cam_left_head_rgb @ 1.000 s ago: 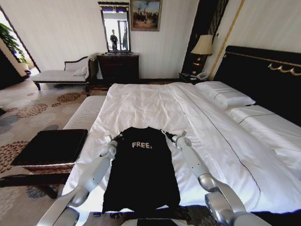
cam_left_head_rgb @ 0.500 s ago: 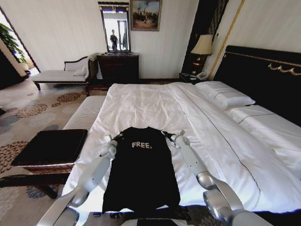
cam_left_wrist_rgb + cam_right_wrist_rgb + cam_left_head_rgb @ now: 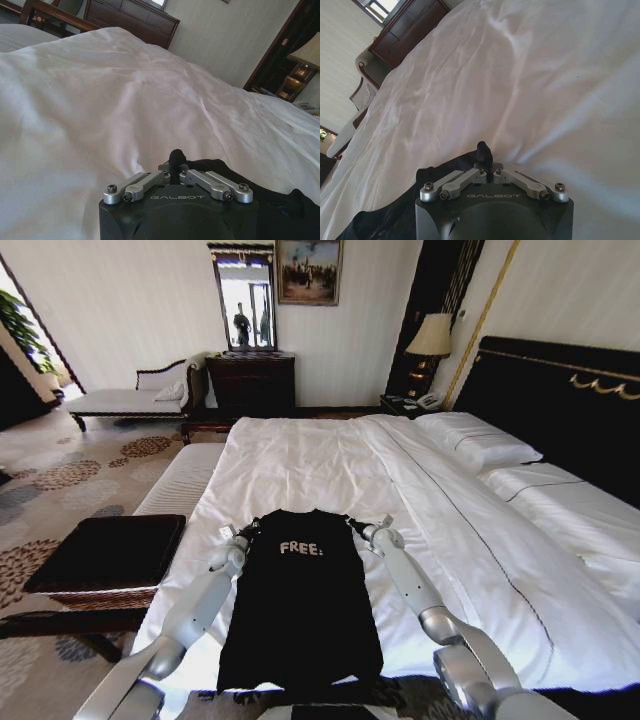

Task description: Fold the clothes on the bed and place them into the basket.

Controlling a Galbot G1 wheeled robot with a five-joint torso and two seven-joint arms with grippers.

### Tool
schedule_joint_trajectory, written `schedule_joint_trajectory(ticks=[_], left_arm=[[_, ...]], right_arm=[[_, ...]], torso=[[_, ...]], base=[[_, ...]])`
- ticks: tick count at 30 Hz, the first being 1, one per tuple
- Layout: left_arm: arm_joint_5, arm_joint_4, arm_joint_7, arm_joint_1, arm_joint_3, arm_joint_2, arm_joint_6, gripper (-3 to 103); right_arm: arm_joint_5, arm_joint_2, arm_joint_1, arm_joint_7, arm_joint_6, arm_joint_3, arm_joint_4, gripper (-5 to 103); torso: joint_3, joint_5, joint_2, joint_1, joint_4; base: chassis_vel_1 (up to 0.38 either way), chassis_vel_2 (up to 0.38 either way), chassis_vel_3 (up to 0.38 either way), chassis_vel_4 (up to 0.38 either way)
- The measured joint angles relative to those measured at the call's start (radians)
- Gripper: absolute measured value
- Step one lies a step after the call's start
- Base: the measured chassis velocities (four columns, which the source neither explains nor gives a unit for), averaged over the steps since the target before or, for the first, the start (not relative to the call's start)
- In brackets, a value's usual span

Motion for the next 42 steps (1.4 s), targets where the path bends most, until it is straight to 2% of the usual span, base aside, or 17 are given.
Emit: schedule_joint_trajectory(ticks=[4, 8, 14, 20, 27, 34, 37, 42], left_arm=[[-0.053, -0.079, -0.015, 0.009, -0.015, 0.043, 0.020, 2], [-0.058, -0.144, -0.026, 0.002, -0.001, 0.097, 0.025, 2], [-0.076, -0.160, -0.029, -0.060, 0.009, 0.130, 0.027, 2], [-0.112, -0.080, -0.030, -0.173, 0.037, 0.138, 0.032, 2], [-0.120, 0.033, -0.008, -0.308, 0.100, 0.119, 0.030, 2], [-0.098, 0.140, 0.021, -0.380, 0.129, 0.082, 0.017, 2], [-0.075, 0.244, 0.046, -0.429, 0.138, 0.044, 0.004, 2], [-0.056, 0.281, 0.057, -0.437, 0.144, 0.024, -0.006, 2]], right_arm=[[0.001, -0.030, -0.041, 0.017, 0.004, -0.004, 0.117, 1], [0.013, -0.061, -0.060, 0.061, -0.006, -0.016, 0.252, 1], [0.053, -0.066, -0.018, 0.128, 0.004, -0.040, 0.306, 1], [0.046, -0.070, 0.055, 0.139, 0.033, -0.090, 0.259, 1], [-0.021, -0.032, 0.162, 0.137, 0.077, -0.122, 0.107, 1], [-0.047, -0.008, 0.227, 0.142, 0.083, -0.132, 0.034, 1], [-0.077, 0.018, 0.262, 0.124, 0.099, -0.135, -0.034, 1], [-0.109, 0.033, 0.277, 0.097, 0.120, -0.136, -0.077, 1]], torso=[[0.000, 0.0001, 0.000, 0.000, -0.0002], [0.000, -0.0002, 0.000, 0.000, -0.0001], [0.000, -0.0001, 0.000, 0.000, 0.0000], [0.000, 0.0000, 0.000, 0.000, 0.0000], [0.000, 0.0002, 0.000, 0.000, 0.0000], [0.000, 0.0000, 0.000, 0.000, -0.0001], [0.000, 0.0001, 0.000, 0.000, 0.0000], [0.000, 0.0002, 0.000, 0.000, -0.0002]], base=[[0.000, 0.000, 0.000, 0.000], [0.000, 0.000, 0.000, 0.000], [0.000, 0.000, 0.000, 0.000], [0.000, 0.000, 0.000, 0.000], [0.000, 0.000, 0.000, 0.000], [0.000, 0.000, 0.000, 0.000], [0.000, 0.000, 0.000, 0.000], [0.000, 0.000, 0.000, 0.000]])
